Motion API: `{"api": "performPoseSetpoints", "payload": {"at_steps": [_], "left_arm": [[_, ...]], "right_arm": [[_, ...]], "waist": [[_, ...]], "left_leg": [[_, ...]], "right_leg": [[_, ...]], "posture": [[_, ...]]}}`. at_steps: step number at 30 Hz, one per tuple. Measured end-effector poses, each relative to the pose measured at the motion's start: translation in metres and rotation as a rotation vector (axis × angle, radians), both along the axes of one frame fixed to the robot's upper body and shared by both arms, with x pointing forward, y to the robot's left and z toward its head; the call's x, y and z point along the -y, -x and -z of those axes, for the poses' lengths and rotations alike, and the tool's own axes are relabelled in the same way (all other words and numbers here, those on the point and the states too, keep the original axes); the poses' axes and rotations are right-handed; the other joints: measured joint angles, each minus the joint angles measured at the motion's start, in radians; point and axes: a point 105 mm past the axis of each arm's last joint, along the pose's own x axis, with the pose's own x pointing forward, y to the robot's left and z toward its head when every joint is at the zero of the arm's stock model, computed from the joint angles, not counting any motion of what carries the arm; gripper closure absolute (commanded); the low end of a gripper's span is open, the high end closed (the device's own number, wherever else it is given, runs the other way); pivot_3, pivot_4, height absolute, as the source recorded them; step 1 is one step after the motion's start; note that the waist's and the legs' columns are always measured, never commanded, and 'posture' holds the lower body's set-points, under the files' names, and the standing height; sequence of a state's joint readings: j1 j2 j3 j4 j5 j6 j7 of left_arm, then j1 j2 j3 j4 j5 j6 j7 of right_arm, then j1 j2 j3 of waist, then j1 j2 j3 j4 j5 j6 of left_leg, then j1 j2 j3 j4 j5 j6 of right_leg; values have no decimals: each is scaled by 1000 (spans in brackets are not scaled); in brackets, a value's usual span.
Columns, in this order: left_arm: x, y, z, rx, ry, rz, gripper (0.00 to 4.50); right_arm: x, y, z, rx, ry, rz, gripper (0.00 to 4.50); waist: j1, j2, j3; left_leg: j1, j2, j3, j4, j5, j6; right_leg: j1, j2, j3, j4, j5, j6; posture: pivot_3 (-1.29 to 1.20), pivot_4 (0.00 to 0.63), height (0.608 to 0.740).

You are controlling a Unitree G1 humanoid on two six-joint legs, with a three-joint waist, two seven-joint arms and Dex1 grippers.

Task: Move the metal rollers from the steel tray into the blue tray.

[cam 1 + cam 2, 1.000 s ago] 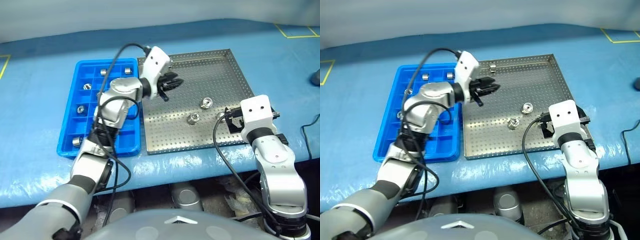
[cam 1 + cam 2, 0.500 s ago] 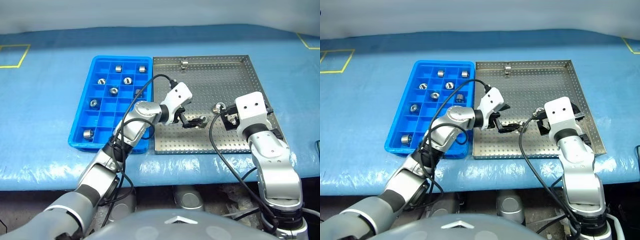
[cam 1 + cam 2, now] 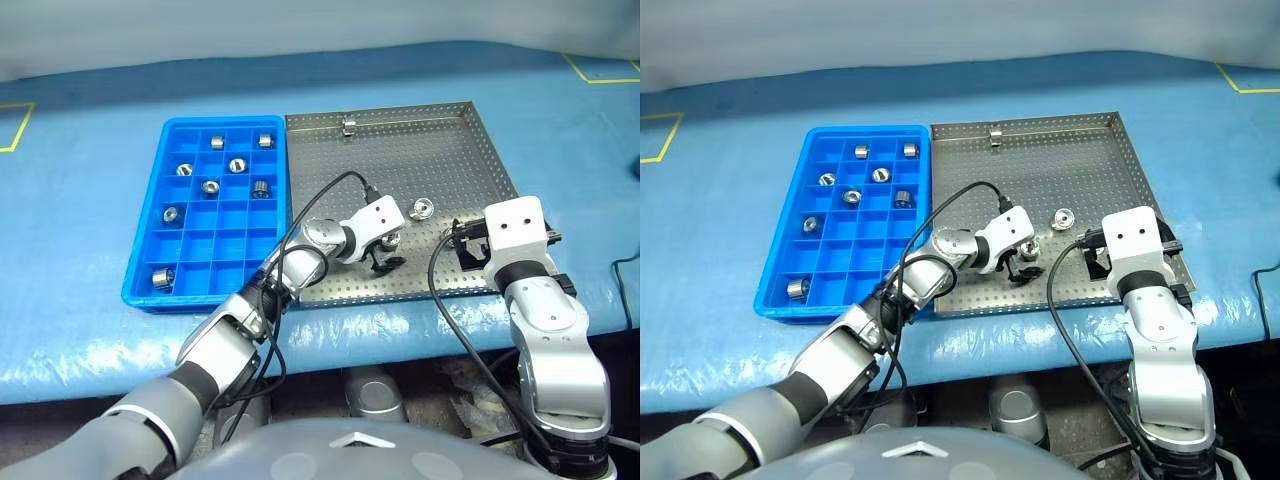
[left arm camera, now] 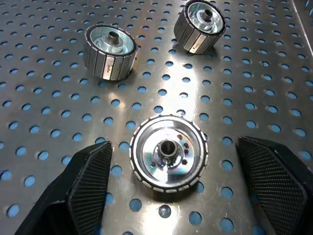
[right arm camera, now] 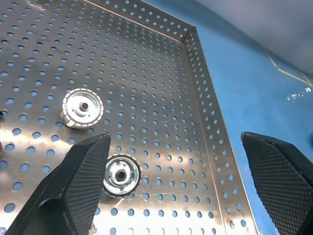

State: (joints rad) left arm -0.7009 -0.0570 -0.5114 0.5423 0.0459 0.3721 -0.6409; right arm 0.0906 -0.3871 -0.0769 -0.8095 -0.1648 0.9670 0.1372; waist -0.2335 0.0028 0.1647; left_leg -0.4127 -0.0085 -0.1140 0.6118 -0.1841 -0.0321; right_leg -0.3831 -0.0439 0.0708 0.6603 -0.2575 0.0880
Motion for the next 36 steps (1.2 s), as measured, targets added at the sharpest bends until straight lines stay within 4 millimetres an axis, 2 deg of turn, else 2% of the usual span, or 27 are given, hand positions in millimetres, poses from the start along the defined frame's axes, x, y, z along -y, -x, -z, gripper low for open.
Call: {"api": "performPoseSetpoints", "payload": {"at_steps": [1, 7, 8, 15, 18, 20, 22, 24, 27, 29, 33, 36], "left_arm": [[-1, -2, 0, 6, 2, -9, 591], [-11, -12, -5, -20, 53, -77, 2577], [-14, -16, -7, -21, 62, -98, 2799], [-31, -29, -24, 10, 109, -171, 2790], [-47, -37, -51, 47, 190, -226, 2790], [-66, -43, -76, 94, 246, -267, 2790], [-99, -47, -103, 146, 284, -323, 2790], [-132, -41, -114, 183, 247, -342, 2790], [-191, -27, -112, 225, 64, -414, 2790], [-217, -20, -109, 227, -6, -480, 2790], [-240, -2, -92, 190, -71, -532, 2790], [-246, 9, -75, 130, -93, -559, 2790]], "right_arm": [[0, 0, 0, 0, -1, 1, 0], [0, 0, 0, 2, 0, 1, 0], [0, -1, -1, 4, 0, 0, 0], [-8, -9, -3, 11, 0, -39, 0], [-15, -13, -5, 18, -2, -73, 0], [-22, -14, -5, 17, -3, -122, 0], [-32, -13, -2, -2, -2, -200, 0], [-48, -11, 2, -24, -12, -313, 0], [-78, -3, 13, -79, -46, -502, 0], [-84, -3, 13, -76, -54, -541, 0], [-86, -12, 7, -47, -42, -561, 0], [-85, -14, 9, -55, -31, -566, 0]], "waist": [[-4, 0, 0], [-19, 0, 0], [-20, 0, 0], [-9, 0, 0], [-3, 0, 0], [-1, 0, 0], [5, 0, 0], [6, 0, 0], [16, 0, 1], [46, -1, 1], [111, -2, 2], [149, -4, 3]], "left_leg": [[0, 0, 0, 0, 0, 0], [0, 0, 0, 0, 0, 0], [0, 0, 0, -1, 0, 0], [-1, 0, 0, -1, 0, 0], [-1, 0, 0, -1, 0, 0], [0, 1, 0, -2, 0, 0], [0, 2, -1, -2, 0, 0], [1, 2, -1, -3, 0, 0], [2, 3, -1, -5, 0, 0], [1, 2, -1, -4, 0, 0], [1, 1, -1, -3, 0, 0], [0, 1, -2, -3, 0, -1]], "right_leg": [[0, 0, 0, 0, 0, 0], [0, 0, 0, 0, 0, 0], [-1, 0, 0, 0, 0, 0], [-1, 0, 0, 0, 0, 0], [-1, 0, 0, 0, 0, 0], [-2, 1, 0, 1, 0, 0], [-2, 1, 0, 2, 0, 0], [-2, 2, 0, 2, -1, -1], [-2, 2, 0, 2, -1, -2], [-2, 1, 0, 2, -1, -2], [-1, 0, -1, 1, -1, -3], [-2, 0, -2, 1, -2, -4]], "posture": [[-323, 150, 740], [-289, 150, 740], [-282, 150, 740], [-246, 150, 740], [-223, 150, 740], [-201, 150, 740], [-176, 150, 740], [-150, 150, 740], [-106, 150, 740], [-85, 150, 740], [-60, 150, 740], [-54, 150, 740]]}}
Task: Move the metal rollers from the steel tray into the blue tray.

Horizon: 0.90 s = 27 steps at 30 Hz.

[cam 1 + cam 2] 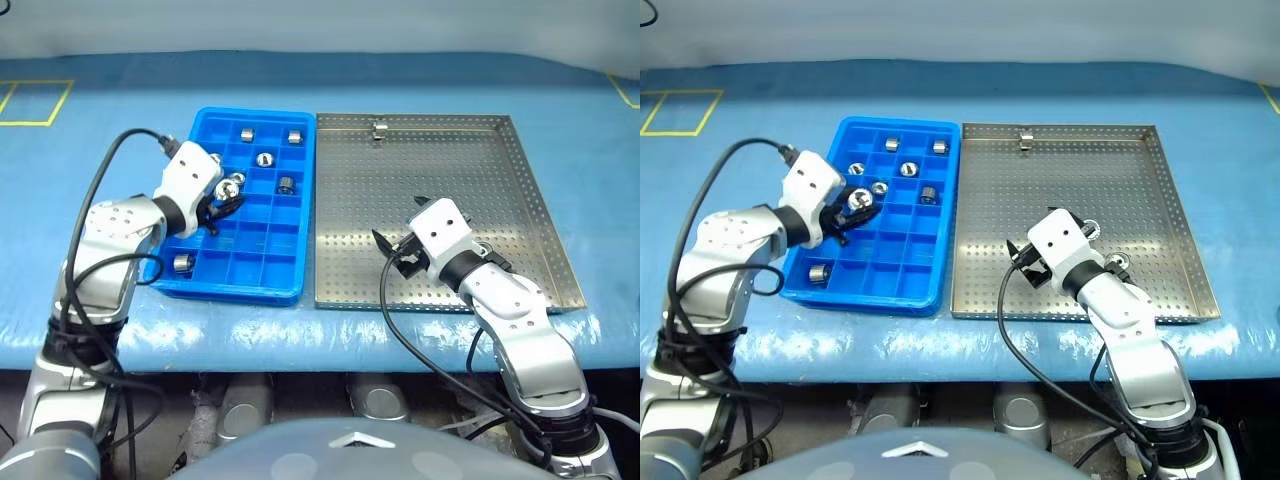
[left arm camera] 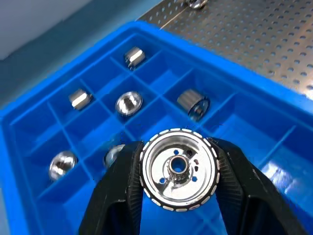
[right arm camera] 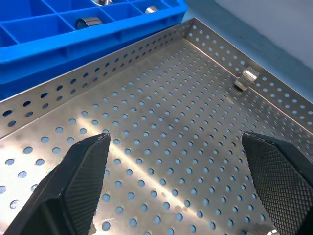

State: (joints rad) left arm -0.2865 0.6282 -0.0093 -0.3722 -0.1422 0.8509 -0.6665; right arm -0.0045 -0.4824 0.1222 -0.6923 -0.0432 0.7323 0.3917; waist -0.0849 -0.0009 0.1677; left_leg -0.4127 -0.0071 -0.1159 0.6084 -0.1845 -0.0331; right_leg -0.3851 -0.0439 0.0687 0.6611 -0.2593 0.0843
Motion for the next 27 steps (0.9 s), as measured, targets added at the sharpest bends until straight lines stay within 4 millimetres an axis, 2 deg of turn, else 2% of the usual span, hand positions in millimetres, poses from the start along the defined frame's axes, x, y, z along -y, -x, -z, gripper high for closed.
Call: {"api": "performPoseSetpoints", "payload": {"at_steps": [3, 6, 11, 14, 15, 18, 20, 22, 24, 27], "left_arm": [[1, 4, 7, -25, 16, -16, 2790], [2, 4, 11, -29, 16, -28, 2790], [5, -1, 30, -82, 29, -55, 1196], [6, -6, 29, -65, 7, -66, 201], [6, -8, 26, -52, 6, -64, 20], [9, -10, 20, -30, 23, -51, 20], [16, -11, 9, -9, 132, -33, 20], [42, -9, -13, 37, 293, 72, 20], [60, -1, -29, 75, 358, 169, 20], [71, 3, -32, 82, 374, 215, 20]], "right_arm": [[0, -2, -1, 4, 4, -4, 0], [1, -3, 0, 3, 7, -3, 0], [3, -3, -1, 8, 21, 7, 0], [7, -5, -4, 27, 7, 45, 0], [9, -6, -5, 35, 4, 65, 0], [22, -10, -9, 54, -2, 153, 0], [34, -18, -11, 66, -51, 273, 0], [52, -32, -10, 75, -96, 462, 0], [61, -39, -3, 57, -93, 559, 0], [71, -45, 12, 5, -131, 667, 0]], "waist": [[23, 0, 0], [25, 0, 0], [20, 0, 0], [18, 0, 0], [17, 0, 0], [15, 0, 0], [16, 0, 0], [17, 0, 0], [16, 0, 0], [11, 1, 0]], "left_leg": [[0, 0, 0, 0, 0, 0], [0, 0, 0, 0, 0, 0], [1, 0, 0, 0, 0, 0], [1, 0, 0, 0, 0, 0], [1, 0, 0, 0, 0, 0], [1, 0, 0, 0, 0, 0], [1, 0, 0, 0, 0, 0], [0, 0, 0, 2, 1, -2], [1, 0, 0, 1, 1, -2], [1, 0, 1, 0, 1, -2]], "right_leg": [[0, 0, -1, 0, 0, 0], [0, 0, -1, 0, 0, 0], [0, 0, -1, 1, 0, 0], [0, 0, -1, 1, 0, 0], [0, 0, -1, 1, 0, 0], [0, 0, 0, 1, 0, -1], [0, 0, 0, 1, 0, -1], [0, 0, -1, 2, 1, -2], [1, 0, 0, 2, 2, -3], [1, 0, 0, 2, 3, -5]], "posture": [[-55, 150, 740], [-60, 150, 740], [-83, 150, 740], [-93, 150, 740], [-94, 150, 740], [-93, 150, 740], [-94, 150, 740], [-93, 150, 740], [-91, 150, 740], [-85, 150, 740]]}}
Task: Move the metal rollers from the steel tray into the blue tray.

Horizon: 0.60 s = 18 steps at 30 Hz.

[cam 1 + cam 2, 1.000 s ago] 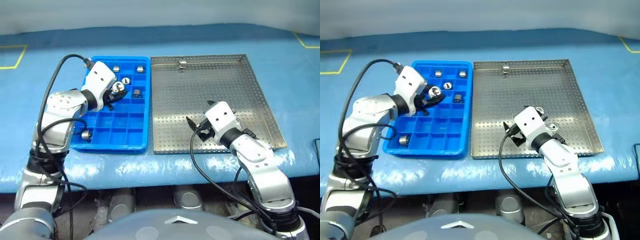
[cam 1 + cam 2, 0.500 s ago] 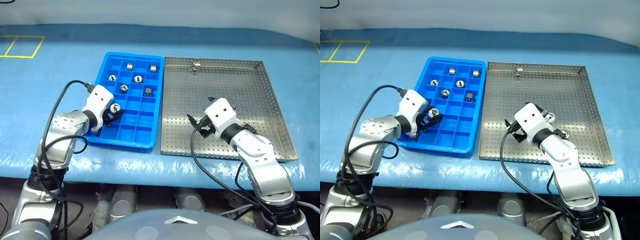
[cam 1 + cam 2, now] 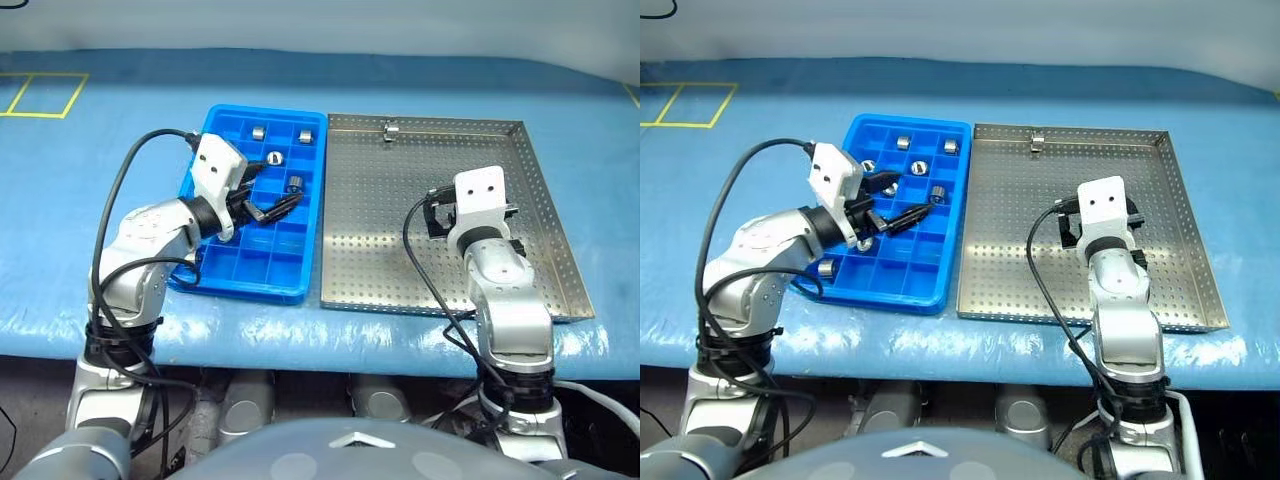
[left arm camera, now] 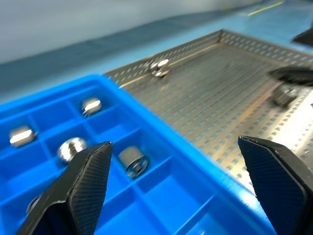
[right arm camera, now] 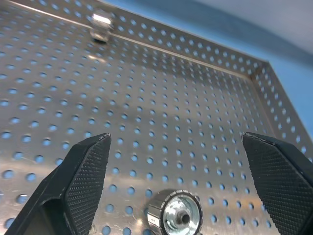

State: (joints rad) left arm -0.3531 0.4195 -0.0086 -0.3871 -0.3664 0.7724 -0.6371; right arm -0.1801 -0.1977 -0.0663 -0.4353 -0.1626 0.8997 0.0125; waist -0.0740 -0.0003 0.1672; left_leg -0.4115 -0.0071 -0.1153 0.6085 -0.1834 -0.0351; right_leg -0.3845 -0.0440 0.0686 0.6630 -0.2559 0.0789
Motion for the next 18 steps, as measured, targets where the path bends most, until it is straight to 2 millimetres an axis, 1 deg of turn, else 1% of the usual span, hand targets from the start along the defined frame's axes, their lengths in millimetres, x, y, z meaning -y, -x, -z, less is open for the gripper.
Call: {"api": "performPoseSetpoints", "payload": {"at_steps": [3, 8, 11, 16, 18], "left_arm": [[9, 3, 5, -11, -6, 28, 20], [10, 3, 8, -12, -12, 27, 20], [9, 3, 9, -14, -14, 15, 20], [7, 3, 9, -11, -20, 8, 20], [7, 2, 8, -7, -20, 5, 0]], "right_arm": [[6, -4, 5, -13, -43, 45, 0], [15, -5, 15, -41, -99, 83, 0], [14, -5, 23, -71, -127, 77, 0], [11, -4, 27, -91, -145, 69, 0], [9, -4, 28, -96, -162, 62, 379]], "waist": [[-5, 0, 0], [-7, 0, 0], [-9, 0, 0], [-9, 0, 0], [-10, 0, 0]], "left_leg": [[0, 0, 0, 0, 0, 0], [0, 0, 0, -1, 0, 0], [0, 0, 0, -1, 0, 0], [0, 0, 0, -1, 0, 0], [0, 0, 0, -1, 0, 0]], "right_leg": [[0, 0, 0, 0, 0, 0], [0, 0, 0, 0, 0, 0], [0, 0, 0, 0, 0, 0], [0, 0, 0, 0, -1, 0], [0, 0, 0, 0, -1, 0]], "posture": [[-75, 150, 740], [-74, 150, 740], [-72, 150, 740], [-79, 150, 740], [-81, 150, 740]]}}
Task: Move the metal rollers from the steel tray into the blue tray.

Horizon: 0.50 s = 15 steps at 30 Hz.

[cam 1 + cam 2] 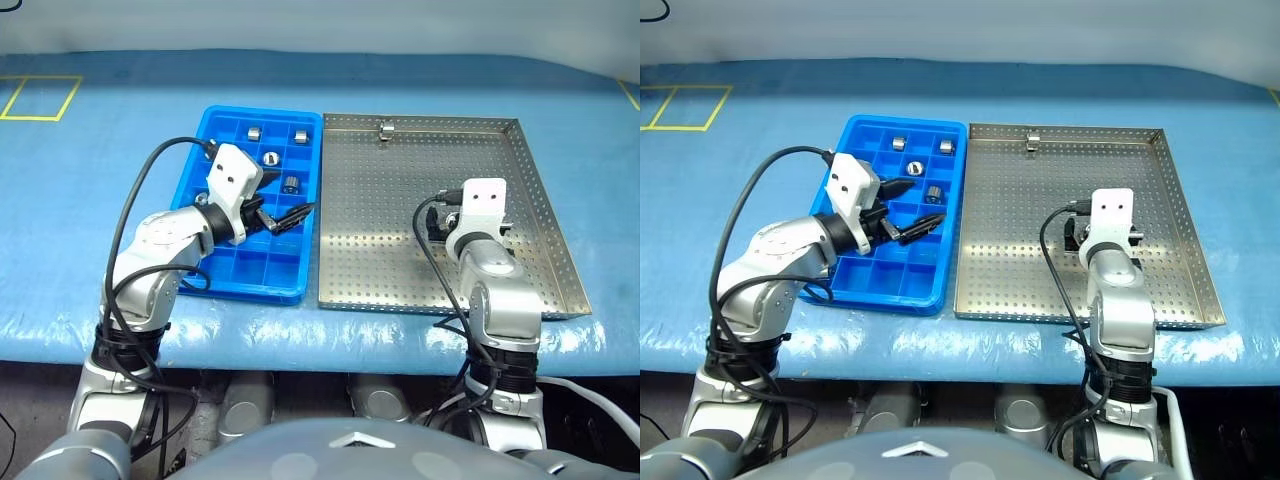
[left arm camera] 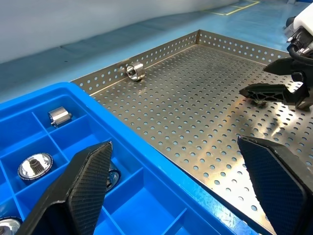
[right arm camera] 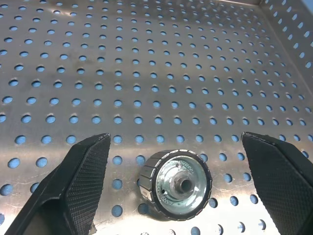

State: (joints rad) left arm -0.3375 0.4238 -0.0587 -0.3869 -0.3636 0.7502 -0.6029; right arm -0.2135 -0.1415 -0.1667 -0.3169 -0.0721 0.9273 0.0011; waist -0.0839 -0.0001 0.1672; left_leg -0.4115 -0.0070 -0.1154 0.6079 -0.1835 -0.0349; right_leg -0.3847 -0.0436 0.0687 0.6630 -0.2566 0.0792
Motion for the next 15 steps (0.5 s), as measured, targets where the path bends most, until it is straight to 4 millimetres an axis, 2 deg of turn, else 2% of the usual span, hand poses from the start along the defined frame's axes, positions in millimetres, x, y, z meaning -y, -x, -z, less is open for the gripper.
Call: {"api": "performPoseSetpoints", "payload": {"at_steps": [2, 13, 15], "left_arm": [[0, 0, 0, 4, -1, -5, 0], [-1, -2, -3, 24, -4, -15, 0], [-2, -2, -2, 23, -4, -16, 0]], "right_arm": [[-1, 0, 0, -1, -5, -2, 902], [-2, 0, 0, 2, -8, -9, 4477], [-3, -1, -1, 5, -10, -12, 4477]], "waist": [[0, 0, 0], [0, 0, 0], [0, 0, 0]], "left_leg": [[0, 0, 0, 0, 0, 0], [0, 0, 0, 0, 0, 0], [0, 0, 0, 0, 0, 0]], "right_leg": [[0, 0, 0, 0, 0, 0], [0, 0, 0, 0, -2, 3], [0, 0, 0, 0, -2, 3]], "posture": [[-81, 150, 740], [-78, 150, 740], [-80, 150, 740]]}}
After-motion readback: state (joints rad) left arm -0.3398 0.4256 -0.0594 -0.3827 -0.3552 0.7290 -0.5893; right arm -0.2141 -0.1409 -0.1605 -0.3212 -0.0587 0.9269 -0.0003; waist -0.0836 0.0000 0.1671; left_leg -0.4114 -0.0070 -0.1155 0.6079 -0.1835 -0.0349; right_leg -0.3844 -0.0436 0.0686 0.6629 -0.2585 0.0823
